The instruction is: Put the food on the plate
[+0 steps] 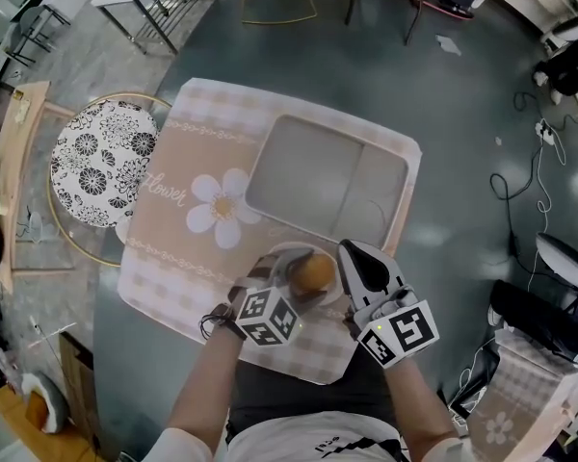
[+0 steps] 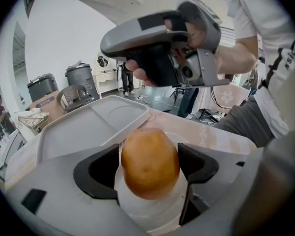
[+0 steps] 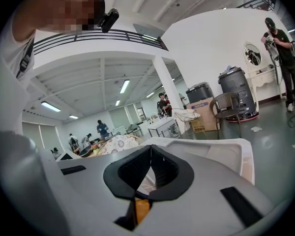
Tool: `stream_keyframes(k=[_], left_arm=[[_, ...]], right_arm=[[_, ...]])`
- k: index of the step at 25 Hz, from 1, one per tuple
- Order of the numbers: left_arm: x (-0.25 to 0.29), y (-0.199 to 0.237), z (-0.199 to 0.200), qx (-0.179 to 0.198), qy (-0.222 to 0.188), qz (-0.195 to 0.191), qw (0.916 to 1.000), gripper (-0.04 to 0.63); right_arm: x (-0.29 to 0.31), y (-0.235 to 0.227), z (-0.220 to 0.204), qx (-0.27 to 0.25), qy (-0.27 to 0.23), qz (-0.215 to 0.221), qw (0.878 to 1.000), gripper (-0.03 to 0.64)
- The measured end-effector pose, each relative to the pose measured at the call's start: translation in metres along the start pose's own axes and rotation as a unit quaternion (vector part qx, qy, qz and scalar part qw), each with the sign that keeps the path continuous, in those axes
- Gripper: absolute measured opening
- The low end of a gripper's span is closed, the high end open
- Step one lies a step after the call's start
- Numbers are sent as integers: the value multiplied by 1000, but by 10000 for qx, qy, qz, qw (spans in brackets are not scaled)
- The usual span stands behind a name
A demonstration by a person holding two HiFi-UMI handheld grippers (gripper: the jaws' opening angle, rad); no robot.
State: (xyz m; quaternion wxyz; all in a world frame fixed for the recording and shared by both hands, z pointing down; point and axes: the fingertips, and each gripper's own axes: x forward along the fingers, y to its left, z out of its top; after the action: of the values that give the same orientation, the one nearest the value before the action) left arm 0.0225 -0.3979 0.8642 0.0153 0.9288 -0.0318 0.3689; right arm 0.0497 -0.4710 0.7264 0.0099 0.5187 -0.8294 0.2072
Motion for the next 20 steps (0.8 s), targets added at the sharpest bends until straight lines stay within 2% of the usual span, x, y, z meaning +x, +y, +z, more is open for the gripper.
stream_keyframes(k=[7, 10, 13, 15, 20], left_arm=[[-30, 0, 29, -148, -148, 65, 9998, 353], [-57, -1, 58, -463, -495, 157, 9976, 351], [-85, -3, 95, -799, -929, 311, 9920, 351], [-99, -2, 115, -839, -1096, 423, 9895, 322], [-132, -6, 147, -817, -1212, 788, 9861, 225]], right_arm=[[-7, 14, 26, 40, -2, 34, 10000, 15], [-14, 27, 50, 26, -17, 54, 10000, 15], [-24, 39, 77, -20, -63, 53, 10000, 17], [-29, 43, 95, -102, -125, 43, 9999, 17], [-44, 62, 126, -192, -191, 65, 9996, 17]])
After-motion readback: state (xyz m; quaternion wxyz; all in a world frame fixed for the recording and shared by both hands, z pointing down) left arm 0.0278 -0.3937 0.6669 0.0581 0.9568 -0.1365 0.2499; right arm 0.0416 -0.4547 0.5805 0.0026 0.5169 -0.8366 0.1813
